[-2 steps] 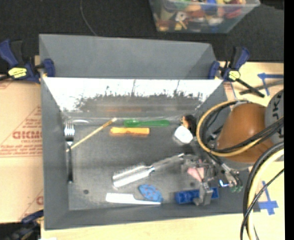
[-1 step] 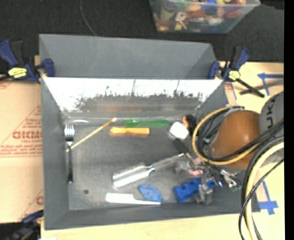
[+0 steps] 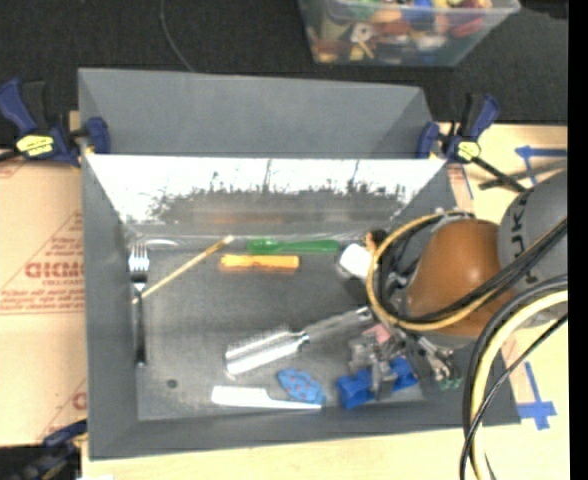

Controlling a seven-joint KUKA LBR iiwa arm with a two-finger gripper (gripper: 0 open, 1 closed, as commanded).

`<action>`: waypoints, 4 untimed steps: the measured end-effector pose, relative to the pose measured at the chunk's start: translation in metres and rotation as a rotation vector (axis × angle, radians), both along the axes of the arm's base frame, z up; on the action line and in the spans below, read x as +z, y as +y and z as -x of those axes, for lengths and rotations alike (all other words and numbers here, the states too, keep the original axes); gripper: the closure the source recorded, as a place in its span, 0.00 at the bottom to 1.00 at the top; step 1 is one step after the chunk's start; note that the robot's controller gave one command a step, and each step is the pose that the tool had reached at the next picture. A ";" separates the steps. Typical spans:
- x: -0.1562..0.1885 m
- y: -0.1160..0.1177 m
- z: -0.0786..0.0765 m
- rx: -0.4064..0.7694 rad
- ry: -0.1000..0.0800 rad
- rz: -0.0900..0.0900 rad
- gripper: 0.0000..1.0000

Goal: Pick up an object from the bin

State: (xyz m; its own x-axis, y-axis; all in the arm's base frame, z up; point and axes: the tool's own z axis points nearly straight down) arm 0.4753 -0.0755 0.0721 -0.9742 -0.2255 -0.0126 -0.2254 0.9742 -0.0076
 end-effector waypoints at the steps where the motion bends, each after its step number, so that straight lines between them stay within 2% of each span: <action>1: 0.000 0.000 0.000 0.001 0.000 0.000 1.00; 2: 0.003 0.000 0.000 0.002 0.000 0.000 1.00; 3: 0.057 0.000 0.002 0.002 0.006 -0.001 1.00; 4: 0.085 -0.001 0.003 0.001 0.010 -0.001 1.00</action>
Offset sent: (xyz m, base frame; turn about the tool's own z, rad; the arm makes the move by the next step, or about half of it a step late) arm 0.0001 0.0000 0.0034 -0.0006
